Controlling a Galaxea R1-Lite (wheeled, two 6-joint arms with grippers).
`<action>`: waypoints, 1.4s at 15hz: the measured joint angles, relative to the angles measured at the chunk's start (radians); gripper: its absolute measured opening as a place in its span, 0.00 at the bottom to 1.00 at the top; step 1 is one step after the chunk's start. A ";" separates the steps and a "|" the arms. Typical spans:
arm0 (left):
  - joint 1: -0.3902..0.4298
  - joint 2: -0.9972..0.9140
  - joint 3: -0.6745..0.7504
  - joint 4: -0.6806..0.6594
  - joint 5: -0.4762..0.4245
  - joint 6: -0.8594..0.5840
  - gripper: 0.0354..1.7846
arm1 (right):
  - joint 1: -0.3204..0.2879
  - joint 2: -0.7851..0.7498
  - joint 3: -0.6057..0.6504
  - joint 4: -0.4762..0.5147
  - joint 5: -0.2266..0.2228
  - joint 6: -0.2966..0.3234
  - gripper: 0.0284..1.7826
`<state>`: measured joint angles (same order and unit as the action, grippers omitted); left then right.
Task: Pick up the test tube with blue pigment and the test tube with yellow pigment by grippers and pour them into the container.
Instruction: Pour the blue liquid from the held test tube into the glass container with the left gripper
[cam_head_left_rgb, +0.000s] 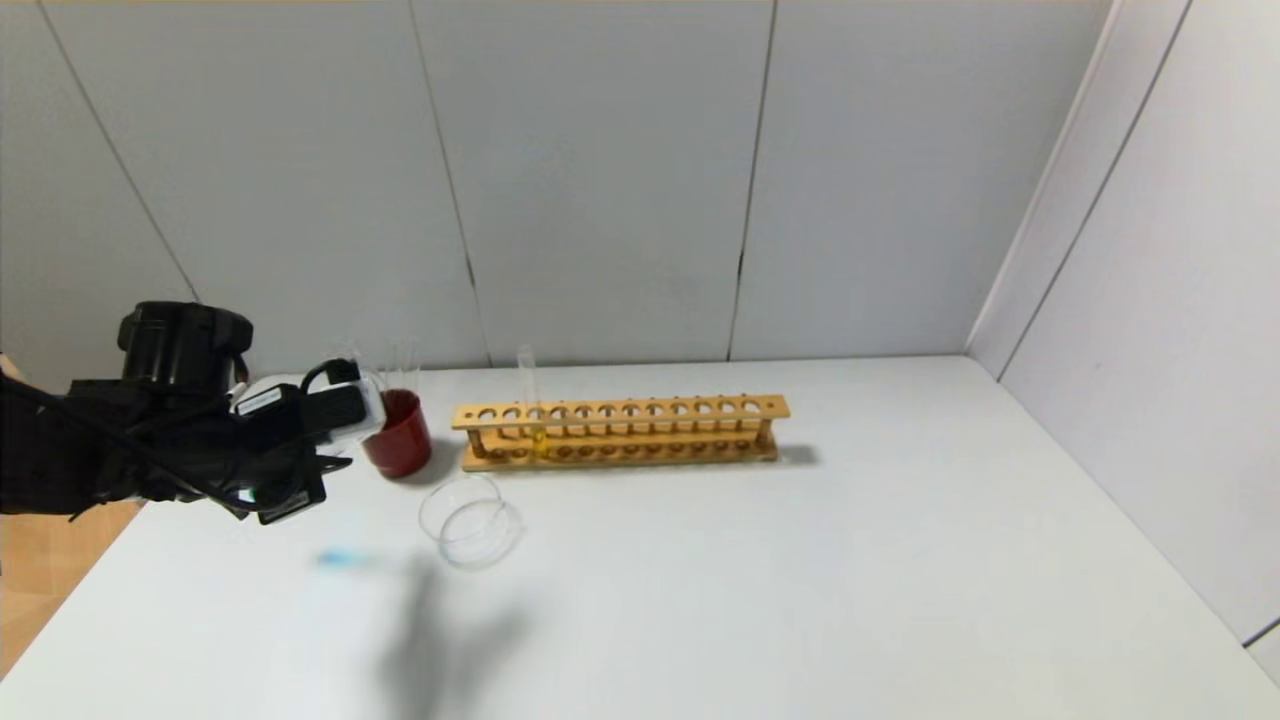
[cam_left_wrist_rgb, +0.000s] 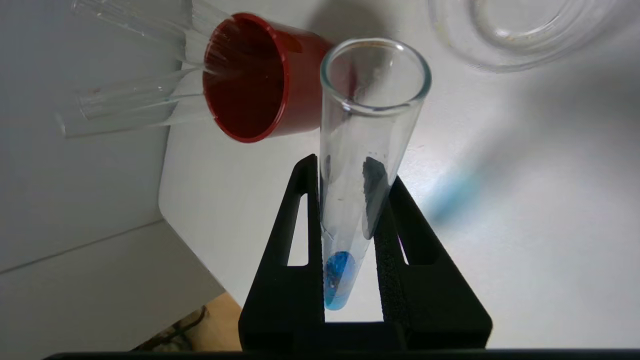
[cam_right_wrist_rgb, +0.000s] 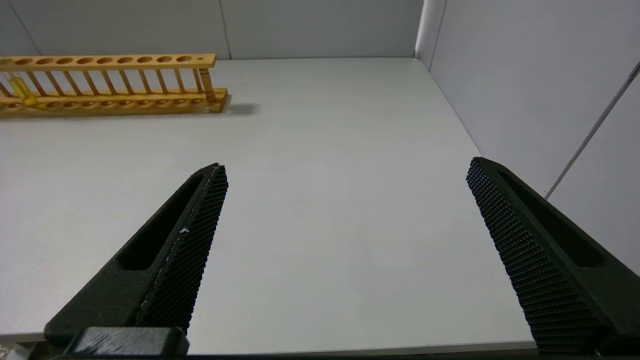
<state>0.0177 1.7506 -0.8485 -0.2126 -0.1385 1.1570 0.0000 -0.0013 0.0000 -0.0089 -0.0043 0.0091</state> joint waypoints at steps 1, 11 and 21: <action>-0.005 0.011 -0.007 -0.004 0.028 0.039 0.18 | 0.000 0.000 0.000 0.000 0.000 0.000 0.98; -0.071 0.058 -0.032 -0.005 0.134 0.259 0.18 | 0.000 0.000 0.000 0.000 0.000 0.000 0.98; -0.104 0.099 -0.040 -0.009 0.181 0.331 0.18 | 0.000 0.000 0.000 0.001 0.000 0.000 0.98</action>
<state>-0.0864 1.8491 -0.8889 -0.2213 0.0421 1.4879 0.0000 -0.0013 0.0000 -0.0081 -0.0043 0.0091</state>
